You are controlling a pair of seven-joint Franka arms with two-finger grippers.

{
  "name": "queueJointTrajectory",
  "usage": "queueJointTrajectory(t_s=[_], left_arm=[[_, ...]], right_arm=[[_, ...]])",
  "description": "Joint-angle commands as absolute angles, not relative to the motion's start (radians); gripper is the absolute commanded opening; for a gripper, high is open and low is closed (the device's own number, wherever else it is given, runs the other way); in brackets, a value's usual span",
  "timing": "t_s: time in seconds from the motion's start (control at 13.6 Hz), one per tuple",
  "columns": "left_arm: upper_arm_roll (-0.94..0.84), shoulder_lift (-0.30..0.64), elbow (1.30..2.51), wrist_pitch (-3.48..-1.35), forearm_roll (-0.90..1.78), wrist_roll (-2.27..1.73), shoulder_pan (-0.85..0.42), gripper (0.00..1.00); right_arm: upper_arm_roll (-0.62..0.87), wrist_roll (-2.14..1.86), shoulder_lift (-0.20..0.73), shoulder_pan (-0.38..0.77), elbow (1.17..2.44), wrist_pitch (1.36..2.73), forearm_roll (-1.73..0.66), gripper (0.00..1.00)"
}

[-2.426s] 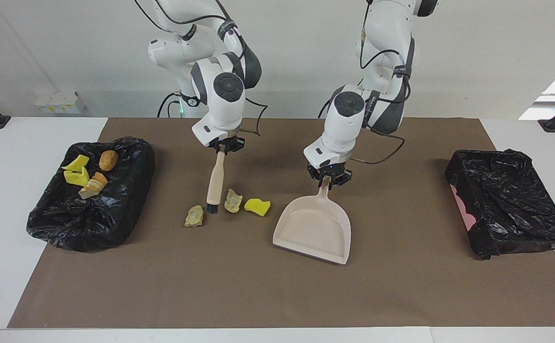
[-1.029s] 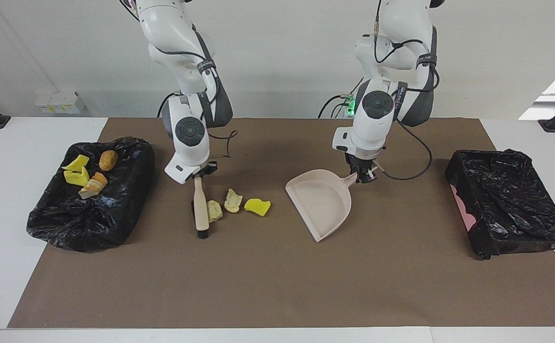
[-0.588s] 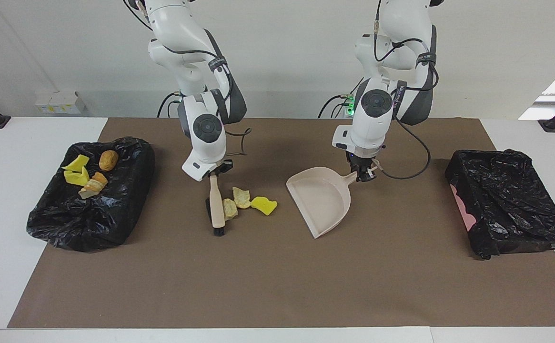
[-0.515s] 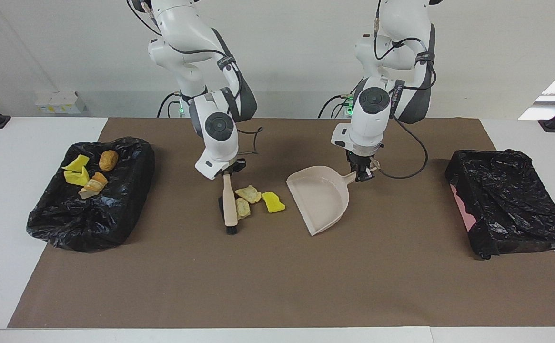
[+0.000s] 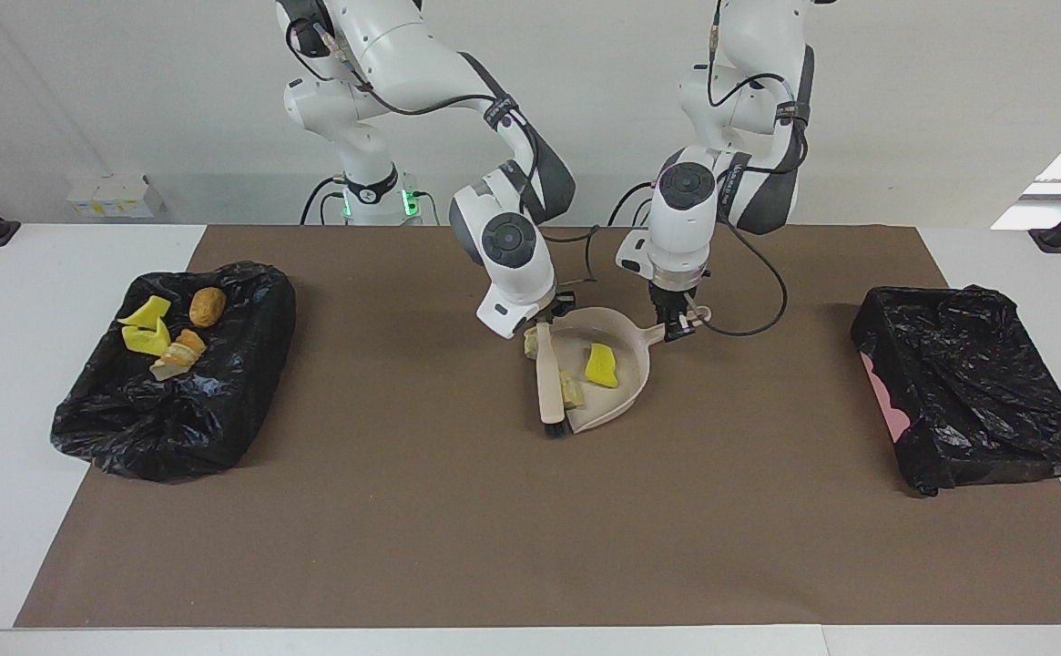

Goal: Sweep and dump trash in bin
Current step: 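Brush the yellow and beige pieces into the left gripper's dustpan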

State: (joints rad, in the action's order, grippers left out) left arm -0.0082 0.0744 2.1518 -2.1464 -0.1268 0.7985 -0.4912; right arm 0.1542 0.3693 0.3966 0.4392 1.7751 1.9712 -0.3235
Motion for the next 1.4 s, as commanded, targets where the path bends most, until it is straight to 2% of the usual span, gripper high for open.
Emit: queueJointTrajectory(t_s=[0.0,0.29,0.74,0.88,1.03,1.32], left_arm=[[-0.002,0.04,2.197,-2.166,-0.144,0.818,-0.494,0.0],[-0.002,0.041,2.192,-2.158,-0.144,0.838,-0.479,0.0],[-0.002,0.038,2.201,-2.167,-0.144,0.905,-0.479,0.0],[0.002,0.035,2.22,-2.172,-0.144,0.907,-0.479,0.0],[0.002,0.025,2.24,-2.187,-0.144,0.914,-0.479,0.0],[0.002,0.021,2.247,-2.189,-0.144,0.914,-0.479,0.0]], right_arm=[[0.169,0.324,0.411,0.414,1.752,1.961,-0.364,0.0],[0.169,0.318,0.371,0.4,1.75,1.935,-0.365,0.0],[0.161,0.327,0.253,0.273,1.778,1.74,-0.273,0.0],[0.161,0.331,0.18,0.276,1.917,1.764,-0.236,0.0],[0.163,0.331,0.112,0.287,2.055,1.85,-0.236,0.0],[0.166,0.385,0.156,0.374,2.079,1.951,-0.251,0.0]])
